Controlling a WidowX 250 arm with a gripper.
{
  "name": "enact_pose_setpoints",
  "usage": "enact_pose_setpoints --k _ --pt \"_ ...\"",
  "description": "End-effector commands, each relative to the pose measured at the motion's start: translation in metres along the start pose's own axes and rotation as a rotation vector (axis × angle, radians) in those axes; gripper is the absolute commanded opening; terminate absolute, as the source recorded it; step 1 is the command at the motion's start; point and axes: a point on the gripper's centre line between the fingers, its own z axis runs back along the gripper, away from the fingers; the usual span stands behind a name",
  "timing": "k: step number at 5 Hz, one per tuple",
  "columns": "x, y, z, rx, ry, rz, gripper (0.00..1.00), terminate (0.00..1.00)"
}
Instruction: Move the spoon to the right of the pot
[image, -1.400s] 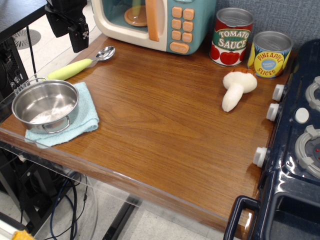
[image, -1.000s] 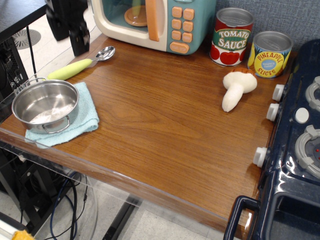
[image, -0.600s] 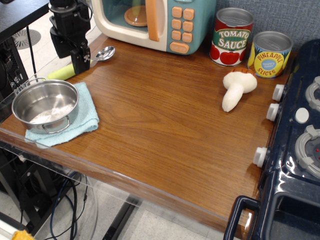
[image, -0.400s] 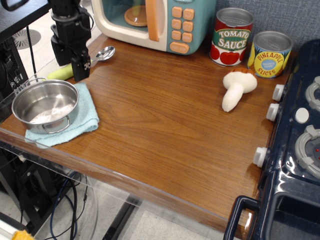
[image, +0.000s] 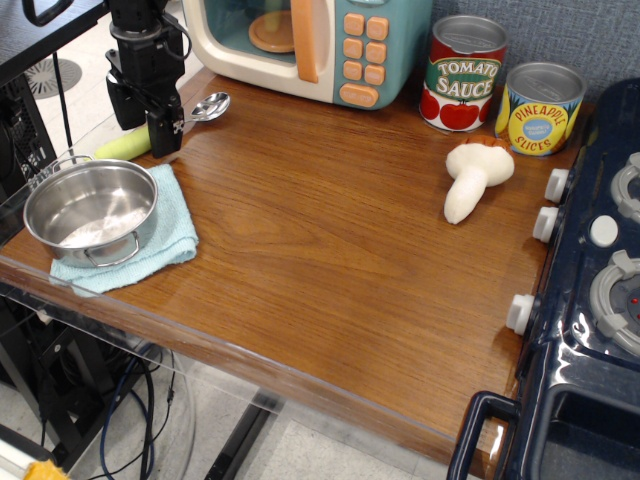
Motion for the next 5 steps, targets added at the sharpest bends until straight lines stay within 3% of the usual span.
enact_pose_setpoints --k 1,3,5 --pt "0.007 0.013 0.014 0.032 -0.030 0.005 0.00 0.00" --pt "0.008 0.002 0.023 0.018 -0.044 -0.027 0.00 0.00" --pt "0.019 0.005 0.055 0.017 -0.092 -0.022 0.00 0.00"
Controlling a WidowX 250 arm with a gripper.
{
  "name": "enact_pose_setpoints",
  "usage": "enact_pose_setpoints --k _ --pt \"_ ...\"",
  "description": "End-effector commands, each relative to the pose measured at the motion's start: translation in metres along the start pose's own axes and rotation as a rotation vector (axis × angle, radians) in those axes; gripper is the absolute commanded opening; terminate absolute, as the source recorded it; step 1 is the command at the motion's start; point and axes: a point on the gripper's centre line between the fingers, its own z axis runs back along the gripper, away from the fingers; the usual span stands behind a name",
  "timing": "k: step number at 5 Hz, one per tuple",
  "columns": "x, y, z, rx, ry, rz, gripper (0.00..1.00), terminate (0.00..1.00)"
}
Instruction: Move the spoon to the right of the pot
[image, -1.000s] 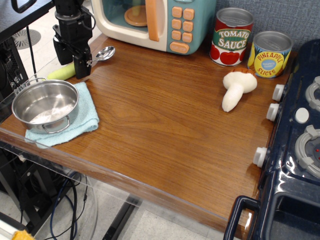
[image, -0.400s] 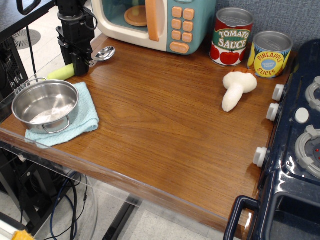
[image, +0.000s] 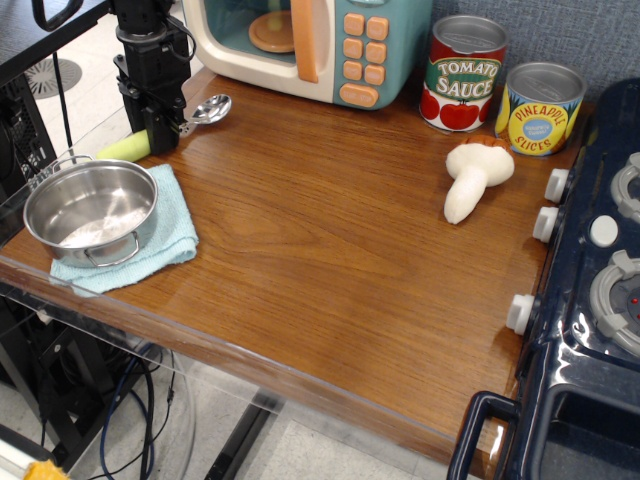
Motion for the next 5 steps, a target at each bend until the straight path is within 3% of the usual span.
enact_pose_setpoints --k 1,3,5 --pt "0.016 0.018 0.087 0.172 -0.155 0.008 0.00 0.00" --pt "0.015 -0.019 0.123 0.200 -0.237 -0.053 0.00 0.00" --pt "-0.004 -0.094 0.139 0.199 -0.312 -0.268 0.00 0.00"
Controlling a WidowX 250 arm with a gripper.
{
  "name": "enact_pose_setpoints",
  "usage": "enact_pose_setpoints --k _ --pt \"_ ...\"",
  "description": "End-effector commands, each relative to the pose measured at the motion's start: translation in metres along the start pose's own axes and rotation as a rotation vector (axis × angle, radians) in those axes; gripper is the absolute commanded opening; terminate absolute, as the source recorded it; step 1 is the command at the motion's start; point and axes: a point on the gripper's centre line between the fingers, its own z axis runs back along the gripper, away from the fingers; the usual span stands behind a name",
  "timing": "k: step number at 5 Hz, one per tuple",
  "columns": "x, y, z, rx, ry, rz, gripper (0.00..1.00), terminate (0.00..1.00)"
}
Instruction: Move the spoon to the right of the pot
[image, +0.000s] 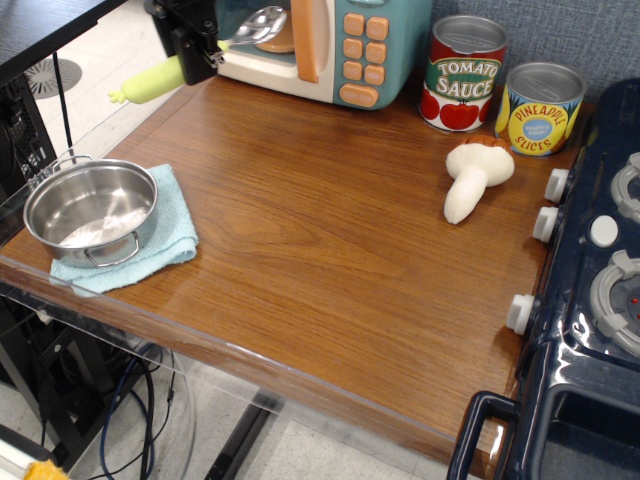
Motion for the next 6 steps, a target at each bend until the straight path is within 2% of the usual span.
enact_pose_setpoints --k 1,3,4,6 --pt "-0.005 -0.057 0.037 0.026 -0.107 -0.254 0.00 0.00" --pt "-0.012 -0.120 0.027 0.052 -0.136 -0.551 0.00 0.00" --pt "-0.016 -0.147 0.013 0.067 -0.128 -0.677 0.00 0.00" --pt "-0.021 -0.177 -0.021 0.094 -0.104 -0.829 0.00 0.00"
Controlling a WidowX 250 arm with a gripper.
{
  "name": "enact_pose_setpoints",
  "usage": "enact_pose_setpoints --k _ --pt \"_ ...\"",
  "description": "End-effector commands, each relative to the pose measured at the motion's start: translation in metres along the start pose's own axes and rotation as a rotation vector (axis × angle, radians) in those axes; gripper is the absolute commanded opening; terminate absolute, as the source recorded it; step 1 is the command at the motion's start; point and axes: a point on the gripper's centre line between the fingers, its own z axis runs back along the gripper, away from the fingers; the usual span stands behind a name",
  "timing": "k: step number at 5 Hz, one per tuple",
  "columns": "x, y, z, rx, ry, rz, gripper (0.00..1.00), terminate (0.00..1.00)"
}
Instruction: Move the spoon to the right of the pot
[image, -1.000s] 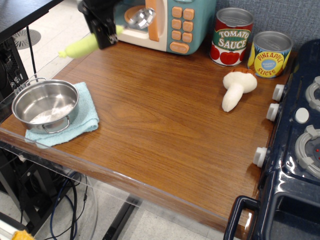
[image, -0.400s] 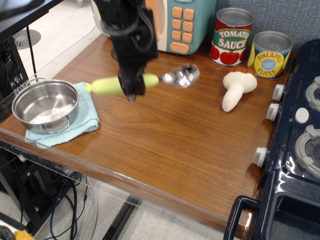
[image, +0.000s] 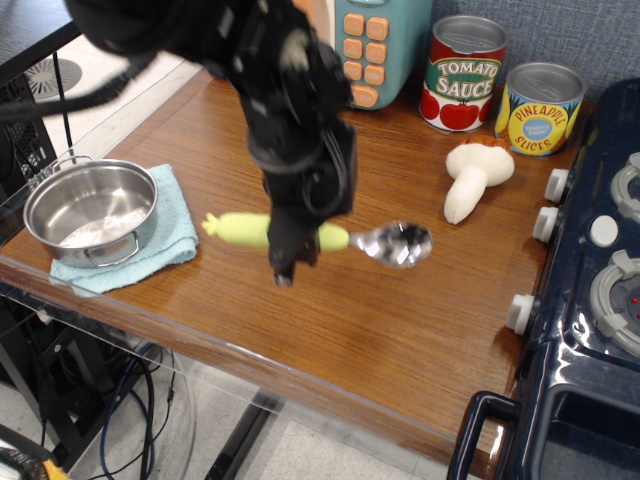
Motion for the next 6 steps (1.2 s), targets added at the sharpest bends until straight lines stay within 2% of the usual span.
enact_pose_setpoints --k 1,3,4,6 --pt "-0.008 -0.021 -0.018 0.026 0.024 -0.113 0.00 0.00" --pt "-0.013 -0.030 -0.028 -0.017 0.041 -0.138 0.00 0.00" --pt "-0.014 -0.028 -0.028 -0.037 0.062 -0.123 1.00 0.00" --pt "-0.019 -0.020 -0.023 -0.029 0.072 -0.085 1.00 0.00"
